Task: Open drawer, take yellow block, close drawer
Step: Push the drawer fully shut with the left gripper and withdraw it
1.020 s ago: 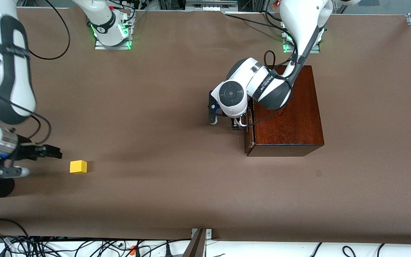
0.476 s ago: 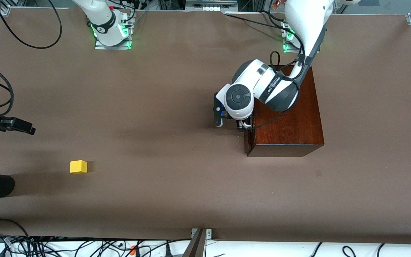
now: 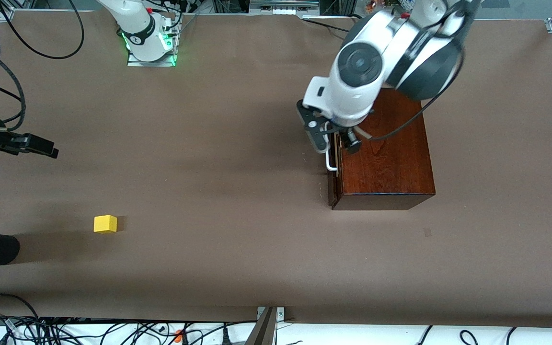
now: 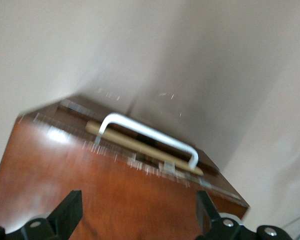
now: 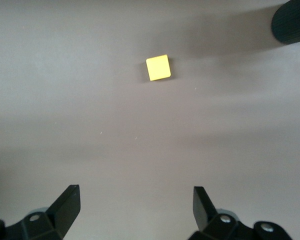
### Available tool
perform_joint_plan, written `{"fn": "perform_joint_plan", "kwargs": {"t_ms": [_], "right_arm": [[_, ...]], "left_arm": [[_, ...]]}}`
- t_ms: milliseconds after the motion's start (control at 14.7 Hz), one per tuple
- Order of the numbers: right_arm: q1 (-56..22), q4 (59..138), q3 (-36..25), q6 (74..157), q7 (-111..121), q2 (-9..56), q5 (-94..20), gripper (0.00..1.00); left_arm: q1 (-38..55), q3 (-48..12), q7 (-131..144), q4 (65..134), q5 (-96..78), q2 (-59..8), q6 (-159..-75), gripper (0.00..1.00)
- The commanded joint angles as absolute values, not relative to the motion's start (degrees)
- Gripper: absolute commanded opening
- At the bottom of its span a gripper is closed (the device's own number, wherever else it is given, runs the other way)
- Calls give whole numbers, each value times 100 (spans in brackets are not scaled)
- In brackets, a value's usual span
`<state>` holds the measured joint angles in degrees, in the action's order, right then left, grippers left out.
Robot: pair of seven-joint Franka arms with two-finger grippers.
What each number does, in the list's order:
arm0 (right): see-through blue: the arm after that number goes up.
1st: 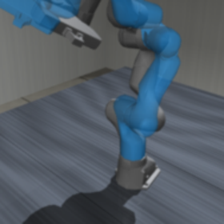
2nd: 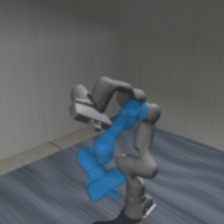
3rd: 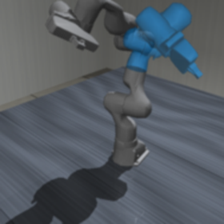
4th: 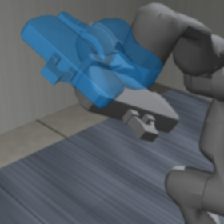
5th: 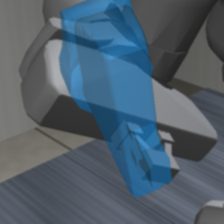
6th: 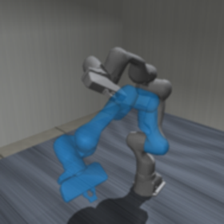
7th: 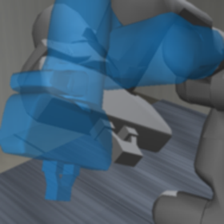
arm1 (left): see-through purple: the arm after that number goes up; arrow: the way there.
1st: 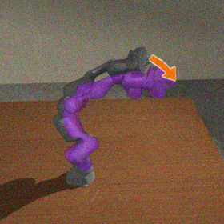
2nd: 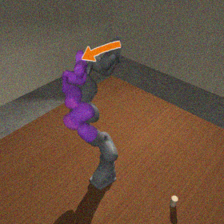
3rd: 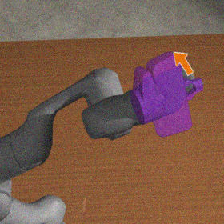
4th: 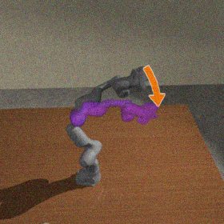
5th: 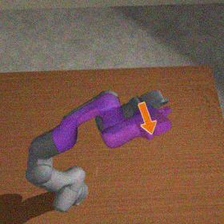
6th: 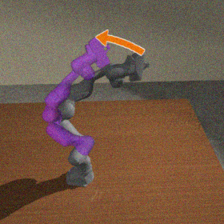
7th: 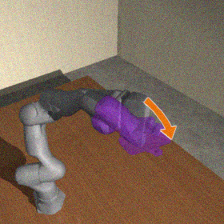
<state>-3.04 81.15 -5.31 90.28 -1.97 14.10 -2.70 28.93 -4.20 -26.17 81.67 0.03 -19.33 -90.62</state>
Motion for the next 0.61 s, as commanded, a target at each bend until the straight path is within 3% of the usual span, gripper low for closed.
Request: {"fn": "perform_joint_plan", "kwargs": {"t_ms": [0, 340, 544], "right_arm": [[-316, 9094, -440, 9403, -272, 801, -167, 100], [-360, 9369, -431, 9589, -281, 624, 8, 100], [-378, 9360, -448, 9554, -203, 624, 35, 100]], "left_arm": [[2296, -439, -1813, 8121, 43, -1662, -8684, 100], [1031, -422, -1600, 8121, 9, -1170, -8692, 100], [511, -413, -331, 8987, -26, -522, -9488, 100]]}}
